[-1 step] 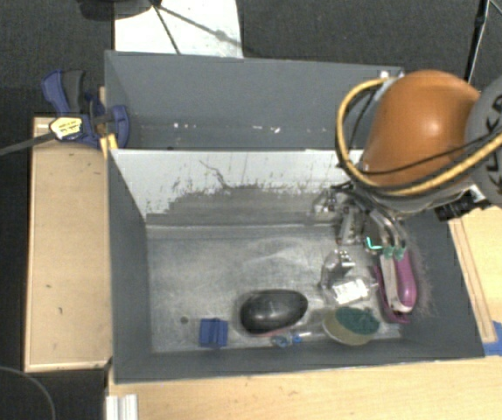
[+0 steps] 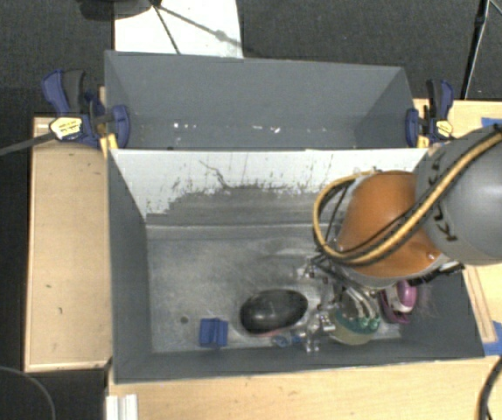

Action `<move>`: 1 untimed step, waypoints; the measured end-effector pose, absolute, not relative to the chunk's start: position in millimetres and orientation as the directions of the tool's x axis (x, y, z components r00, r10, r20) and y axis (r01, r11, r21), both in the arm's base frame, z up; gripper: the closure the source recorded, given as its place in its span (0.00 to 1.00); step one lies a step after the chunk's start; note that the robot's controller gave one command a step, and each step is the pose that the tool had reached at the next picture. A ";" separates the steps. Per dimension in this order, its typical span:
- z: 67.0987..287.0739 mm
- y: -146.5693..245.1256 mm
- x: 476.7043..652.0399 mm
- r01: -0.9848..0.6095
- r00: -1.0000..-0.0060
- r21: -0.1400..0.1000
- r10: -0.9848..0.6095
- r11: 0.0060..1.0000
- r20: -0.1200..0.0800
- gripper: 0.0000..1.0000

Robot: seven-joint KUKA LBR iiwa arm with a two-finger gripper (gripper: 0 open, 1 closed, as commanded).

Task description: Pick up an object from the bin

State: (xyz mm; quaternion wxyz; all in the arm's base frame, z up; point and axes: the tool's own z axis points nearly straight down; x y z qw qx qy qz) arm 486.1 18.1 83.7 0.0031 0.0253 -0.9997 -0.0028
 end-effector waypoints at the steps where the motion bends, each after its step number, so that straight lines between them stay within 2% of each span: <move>1: 73.8 60.4 481.4 -0.111 -0.994 -0.001 -0.111 0.994 -0.017 0.00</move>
Offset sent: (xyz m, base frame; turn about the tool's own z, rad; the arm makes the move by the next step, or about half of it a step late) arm -0.0094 0.0414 -0.0137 -0.0596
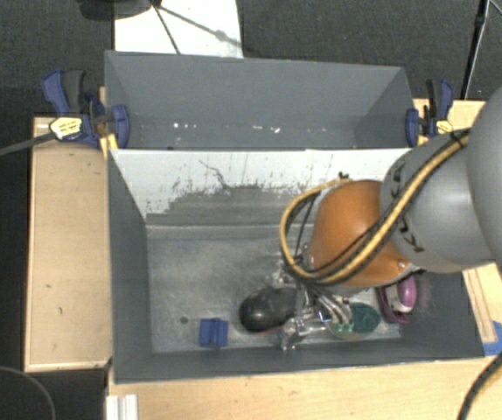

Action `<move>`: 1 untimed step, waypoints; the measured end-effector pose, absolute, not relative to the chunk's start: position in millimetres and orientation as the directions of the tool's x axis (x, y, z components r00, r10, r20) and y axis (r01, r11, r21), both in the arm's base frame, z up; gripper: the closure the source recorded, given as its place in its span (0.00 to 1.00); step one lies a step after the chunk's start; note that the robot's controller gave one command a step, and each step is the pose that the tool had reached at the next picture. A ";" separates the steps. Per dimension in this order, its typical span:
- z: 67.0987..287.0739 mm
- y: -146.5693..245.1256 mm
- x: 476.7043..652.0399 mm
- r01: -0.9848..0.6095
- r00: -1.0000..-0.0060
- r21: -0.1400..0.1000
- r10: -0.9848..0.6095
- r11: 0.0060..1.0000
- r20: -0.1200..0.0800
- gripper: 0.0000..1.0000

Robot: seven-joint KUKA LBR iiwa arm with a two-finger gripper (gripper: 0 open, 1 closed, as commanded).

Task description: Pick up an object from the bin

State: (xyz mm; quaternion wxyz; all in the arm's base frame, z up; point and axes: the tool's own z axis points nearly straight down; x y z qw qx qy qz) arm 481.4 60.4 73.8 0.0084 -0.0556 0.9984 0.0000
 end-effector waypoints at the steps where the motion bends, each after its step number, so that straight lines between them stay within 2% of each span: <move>1: 74.5 59.6 482.0 -0.106 -0.994 0.000 -0.106 0.994 -0.019 1.00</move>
Offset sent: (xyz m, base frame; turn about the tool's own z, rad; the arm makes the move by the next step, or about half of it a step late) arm 0.0000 0.0000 0.0000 0.0000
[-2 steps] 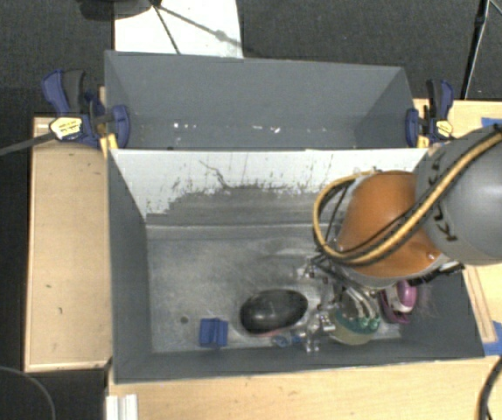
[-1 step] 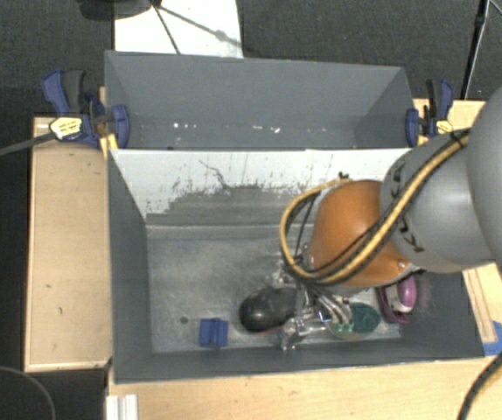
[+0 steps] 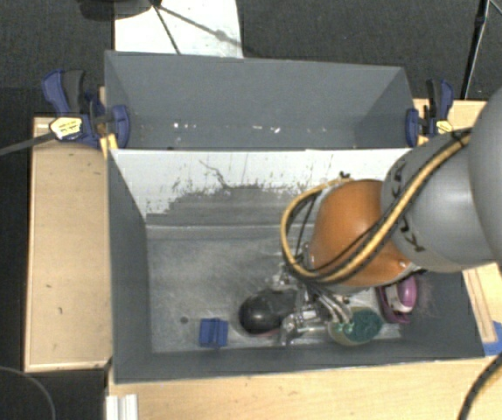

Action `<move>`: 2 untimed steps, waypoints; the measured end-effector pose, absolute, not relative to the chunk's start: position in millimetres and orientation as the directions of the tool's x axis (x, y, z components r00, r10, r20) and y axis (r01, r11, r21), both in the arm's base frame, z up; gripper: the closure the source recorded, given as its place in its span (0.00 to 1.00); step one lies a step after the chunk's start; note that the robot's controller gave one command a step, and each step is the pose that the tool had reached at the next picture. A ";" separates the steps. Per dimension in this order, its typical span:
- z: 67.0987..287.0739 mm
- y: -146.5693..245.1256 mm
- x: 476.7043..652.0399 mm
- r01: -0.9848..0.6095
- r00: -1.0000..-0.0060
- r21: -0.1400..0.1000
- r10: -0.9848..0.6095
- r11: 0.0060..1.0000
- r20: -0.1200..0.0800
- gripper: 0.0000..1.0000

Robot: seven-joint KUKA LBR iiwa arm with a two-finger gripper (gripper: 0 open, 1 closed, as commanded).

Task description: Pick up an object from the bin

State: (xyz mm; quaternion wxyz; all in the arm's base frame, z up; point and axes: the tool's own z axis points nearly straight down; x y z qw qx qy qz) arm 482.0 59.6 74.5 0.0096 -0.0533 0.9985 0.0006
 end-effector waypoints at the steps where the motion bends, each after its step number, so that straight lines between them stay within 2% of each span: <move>1: 160.8 57.9 477.7 -0.373 -0.928 -0.001 -0.373 0.928 -0.006 1.00; 2: 248.4 54.5 482.1 -0.333 -0.943 -0.002 -0.333 0.943 -0.011 1.00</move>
Offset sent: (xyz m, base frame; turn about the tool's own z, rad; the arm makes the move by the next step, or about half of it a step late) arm -0.0055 -0.0016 0.0852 -0.2752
